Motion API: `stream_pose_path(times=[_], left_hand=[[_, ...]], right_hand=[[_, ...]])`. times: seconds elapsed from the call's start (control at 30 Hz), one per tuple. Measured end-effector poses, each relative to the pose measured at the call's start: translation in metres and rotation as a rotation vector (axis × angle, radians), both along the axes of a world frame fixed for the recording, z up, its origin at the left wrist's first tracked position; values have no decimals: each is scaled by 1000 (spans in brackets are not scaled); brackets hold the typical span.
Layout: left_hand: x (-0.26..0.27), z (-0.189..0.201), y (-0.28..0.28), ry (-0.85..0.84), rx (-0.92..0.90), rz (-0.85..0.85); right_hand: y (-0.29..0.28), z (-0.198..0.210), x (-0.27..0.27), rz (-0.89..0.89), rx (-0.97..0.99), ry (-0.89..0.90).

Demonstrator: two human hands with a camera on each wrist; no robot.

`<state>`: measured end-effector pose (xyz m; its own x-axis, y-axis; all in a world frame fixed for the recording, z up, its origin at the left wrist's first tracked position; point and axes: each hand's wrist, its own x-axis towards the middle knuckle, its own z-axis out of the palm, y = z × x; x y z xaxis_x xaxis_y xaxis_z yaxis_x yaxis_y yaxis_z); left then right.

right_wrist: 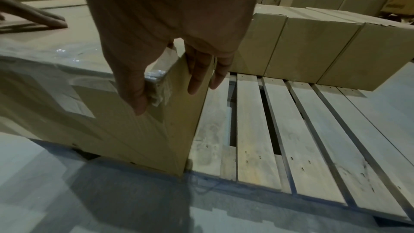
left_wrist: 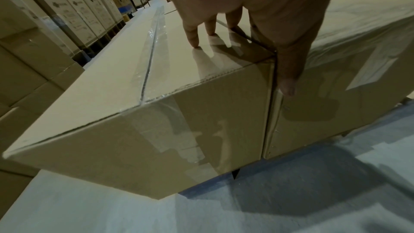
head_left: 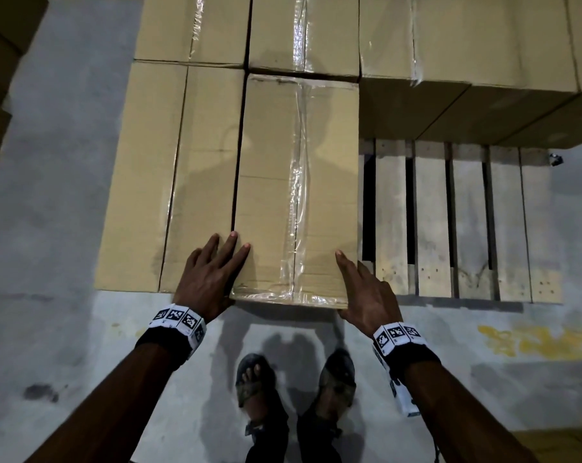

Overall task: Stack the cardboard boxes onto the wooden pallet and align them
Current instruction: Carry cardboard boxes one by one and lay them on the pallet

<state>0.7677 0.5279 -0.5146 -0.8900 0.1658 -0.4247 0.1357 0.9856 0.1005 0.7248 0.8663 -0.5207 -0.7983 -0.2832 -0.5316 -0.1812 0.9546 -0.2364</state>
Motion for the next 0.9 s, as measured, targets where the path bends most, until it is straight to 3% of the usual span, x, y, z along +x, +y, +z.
stream_pose_path(times=[0.43,0.9], left_hand=[[-1,1,-5,15,76,44],[-5,1,2,0,27,56]], right_hand=[[4,-9,-1,-24,1,17],[2,-5,-11,-34,-3,-17]])
